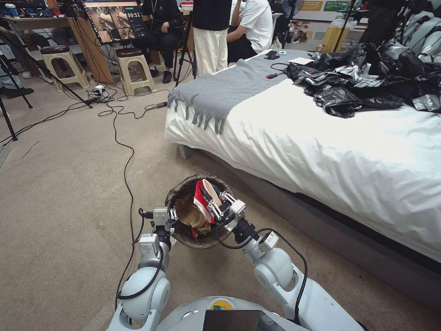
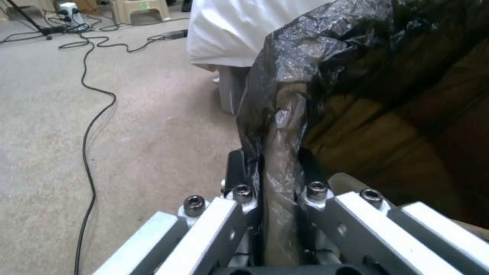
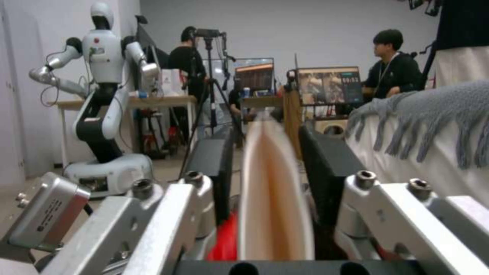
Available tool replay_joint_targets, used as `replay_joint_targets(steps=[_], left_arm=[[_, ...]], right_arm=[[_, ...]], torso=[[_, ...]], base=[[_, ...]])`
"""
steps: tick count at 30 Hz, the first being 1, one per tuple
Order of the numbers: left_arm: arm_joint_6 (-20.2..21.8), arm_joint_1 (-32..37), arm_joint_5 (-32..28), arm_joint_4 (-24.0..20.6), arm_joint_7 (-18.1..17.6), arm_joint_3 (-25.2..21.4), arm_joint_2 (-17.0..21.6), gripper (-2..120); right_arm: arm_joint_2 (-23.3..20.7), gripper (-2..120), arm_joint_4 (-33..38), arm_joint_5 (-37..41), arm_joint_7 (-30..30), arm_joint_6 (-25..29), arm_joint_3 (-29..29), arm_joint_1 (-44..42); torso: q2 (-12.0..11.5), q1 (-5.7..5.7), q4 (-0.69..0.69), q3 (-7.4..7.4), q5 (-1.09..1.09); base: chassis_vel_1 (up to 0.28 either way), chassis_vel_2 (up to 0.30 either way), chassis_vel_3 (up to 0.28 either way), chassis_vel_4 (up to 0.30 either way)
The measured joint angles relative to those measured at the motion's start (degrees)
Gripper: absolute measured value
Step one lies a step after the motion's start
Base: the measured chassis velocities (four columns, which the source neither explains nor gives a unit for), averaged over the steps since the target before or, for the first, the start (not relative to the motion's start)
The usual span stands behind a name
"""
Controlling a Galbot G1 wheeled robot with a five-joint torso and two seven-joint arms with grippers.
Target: Pick up the trash bin, then pick up the garbage from the floor and place it into the trash bin.
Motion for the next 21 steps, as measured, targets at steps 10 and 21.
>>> replay_joint_targets(steps=[10, 21], left_arm=[[0.0, 0.3, 0.1, -0.4, 0.0, 0.0, 0.0, 2], [0.1, 0.5, 0.1, -0.5, 0.0, 0.1, 0.2, 2]], right_arm=[[0.0, 68, 0.2, -0.5, 0.0, 0.0, 0.1, -0.2], [-0.7, 100, 3.7, -0.5, 0.4, 0.0, 1.6, -0.5]], torso=[[0.0, 0.0, 0.0, 0.0, 0.0], [0.0, 0.0, 0.0, 0.0, 0.0]], base=[[0.0, 0.0, 0.0, 0.0], [0.0, 0.0, 0.0, 0.0]])
